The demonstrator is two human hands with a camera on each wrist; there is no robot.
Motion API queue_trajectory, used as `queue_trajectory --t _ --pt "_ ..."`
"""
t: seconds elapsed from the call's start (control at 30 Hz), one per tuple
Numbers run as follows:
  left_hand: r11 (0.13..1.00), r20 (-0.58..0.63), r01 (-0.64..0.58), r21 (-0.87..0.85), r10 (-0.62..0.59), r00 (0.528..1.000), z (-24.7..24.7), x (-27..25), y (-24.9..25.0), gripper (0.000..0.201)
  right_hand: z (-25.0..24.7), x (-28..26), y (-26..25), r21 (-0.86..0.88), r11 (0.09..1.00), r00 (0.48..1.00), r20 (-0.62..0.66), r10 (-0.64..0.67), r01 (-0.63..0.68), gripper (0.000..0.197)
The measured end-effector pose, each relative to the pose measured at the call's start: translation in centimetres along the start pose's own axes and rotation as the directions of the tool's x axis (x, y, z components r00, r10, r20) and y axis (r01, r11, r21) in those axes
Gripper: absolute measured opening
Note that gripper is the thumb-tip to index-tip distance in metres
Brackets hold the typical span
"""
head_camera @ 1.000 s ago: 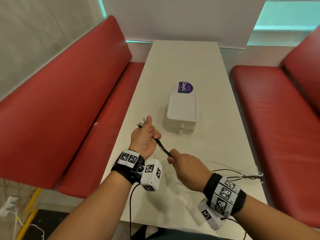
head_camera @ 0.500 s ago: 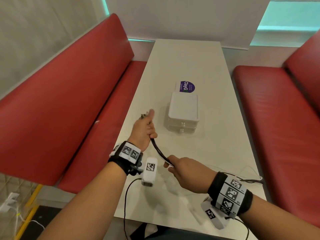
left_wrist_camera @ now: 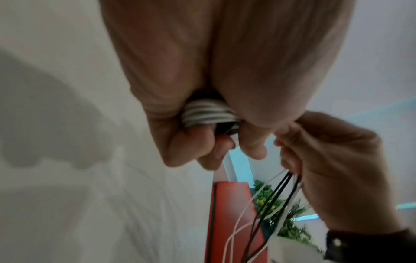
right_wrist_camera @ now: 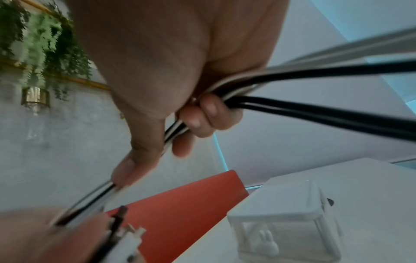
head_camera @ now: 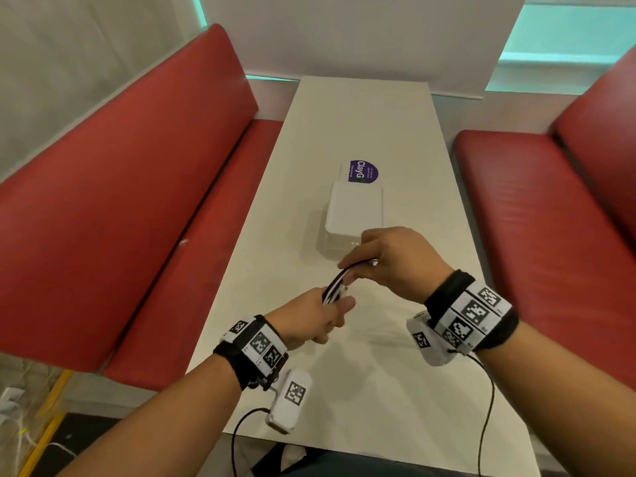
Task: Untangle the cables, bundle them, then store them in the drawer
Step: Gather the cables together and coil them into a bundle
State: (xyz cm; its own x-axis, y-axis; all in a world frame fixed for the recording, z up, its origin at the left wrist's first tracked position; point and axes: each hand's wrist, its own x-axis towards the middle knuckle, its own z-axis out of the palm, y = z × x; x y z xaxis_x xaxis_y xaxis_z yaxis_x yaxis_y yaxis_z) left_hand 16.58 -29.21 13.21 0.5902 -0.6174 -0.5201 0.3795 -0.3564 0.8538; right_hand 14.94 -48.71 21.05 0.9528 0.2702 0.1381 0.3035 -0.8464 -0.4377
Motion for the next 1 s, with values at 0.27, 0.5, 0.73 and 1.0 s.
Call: queue_trajectory --t 0.27,0.5,0.73,1.0 --pt "0.813 0.027 -0.003 -0.583 0.023 0.999 -0.6 -1.5 1.0 0.044 3.6 -0.9 0.5 0.079 0.997 0.985 -0.174 -0.006 0.02 0.032" --pt "0.616 -0.184 -0.16 -0.771 0.025 0.983 -0.2 -0.4 1.9 0.044 4.3 -0.6 -2.7 0.681 0.688 0.849 -0.185 0.495 -0.253 0.006" --pt "0.553 -0.349 -0.277 -0.786 -0.026 0.937 0.5 0.7 1.9 0.057 6.1 -0.6 -3.7 0.634 0.71 0.848 -0.158 0.506 -0.306 0.009" --pt "0.511 -0.379 -0.305 -0.804 -0.044 0.924 2.6 0.7 2.5 0.051 6.4 -0.8 -4.2 0.606 0.687 0.78 -0.167 0.603 -0.401 0.008"
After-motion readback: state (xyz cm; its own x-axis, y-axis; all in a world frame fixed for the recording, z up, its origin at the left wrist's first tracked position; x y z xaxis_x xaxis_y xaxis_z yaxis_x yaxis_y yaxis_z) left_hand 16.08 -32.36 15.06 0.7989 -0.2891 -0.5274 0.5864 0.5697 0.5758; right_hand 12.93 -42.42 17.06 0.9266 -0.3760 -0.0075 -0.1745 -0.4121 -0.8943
